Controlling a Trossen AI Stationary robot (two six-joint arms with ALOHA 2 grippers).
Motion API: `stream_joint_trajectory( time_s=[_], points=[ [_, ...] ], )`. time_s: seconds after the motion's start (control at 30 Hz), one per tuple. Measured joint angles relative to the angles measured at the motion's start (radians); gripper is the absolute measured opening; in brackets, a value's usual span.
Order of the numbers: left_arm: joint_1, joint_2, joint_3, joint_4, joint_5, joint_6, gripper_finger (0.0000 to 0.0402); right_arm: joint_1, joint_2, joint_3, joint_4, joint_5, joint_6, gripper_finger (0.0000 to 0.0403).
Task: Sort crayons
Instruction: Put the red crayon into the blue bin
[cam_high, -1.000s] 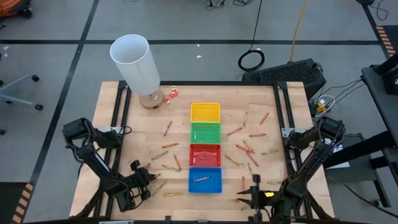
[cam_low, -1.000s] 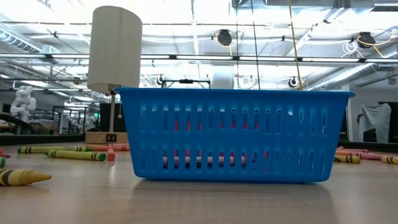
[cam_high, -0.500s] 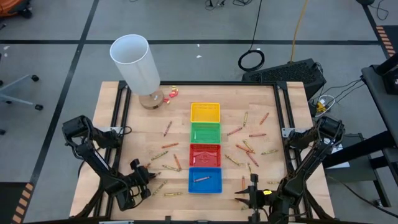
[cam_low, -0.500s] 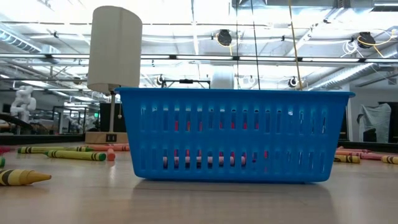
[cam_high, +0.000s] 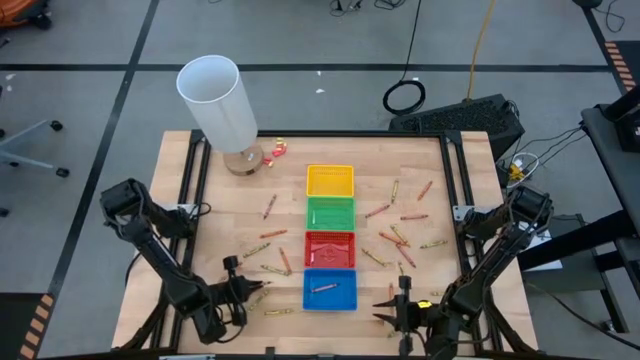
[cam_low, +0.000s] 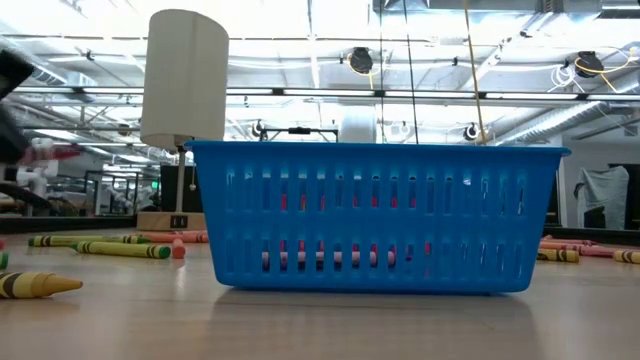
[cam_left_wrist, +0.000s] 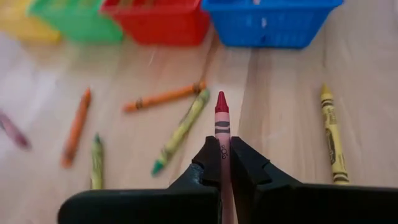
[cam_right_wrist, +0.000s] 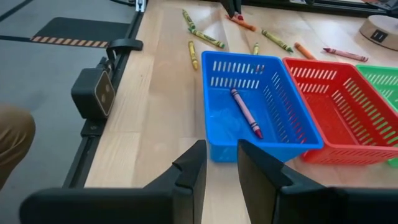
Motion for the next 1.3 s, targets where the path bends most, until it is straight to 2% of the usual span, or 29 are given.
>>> stream_joint_trajectory(
  time_s=[0.43, 0.6, 0.8, 0.97, 1.3],
  points=[
    [0.108, -0.001, 0.214, 0.056, -0.156, 0.731, 0.0006, 0.000, 0.000, 0.000, 0.000, -0.001, -0.017, 0.0075],
    [0.146, -0.002, 0.267, 0.166, -0.160, 1.011, 0.0006, 0.000, 0.000, 0.000, -0.001, -0.001, -0.023, 0.0075],
    [0.185, -0.002, 0.274, 0.292, -0.154, 1.342, 0.0016, 0.000, 0.000, 0.000, -0.001, -0.003, -0.028, 0.0075],
    [0.214, -0.002, 0.274, 0.343, -0.151, 1.439, 0.0024, 0.000, 0.000, 0.000, -0.002, -0.004, -0.063, 0.0075],
    [0.269, -0.002, 0.274, 0.383, -0.139, 1.441, 0.0027, -0.012, 0.000, 0.001, -0.004, -0.004, -0.124, 0.0075]
  ],
)
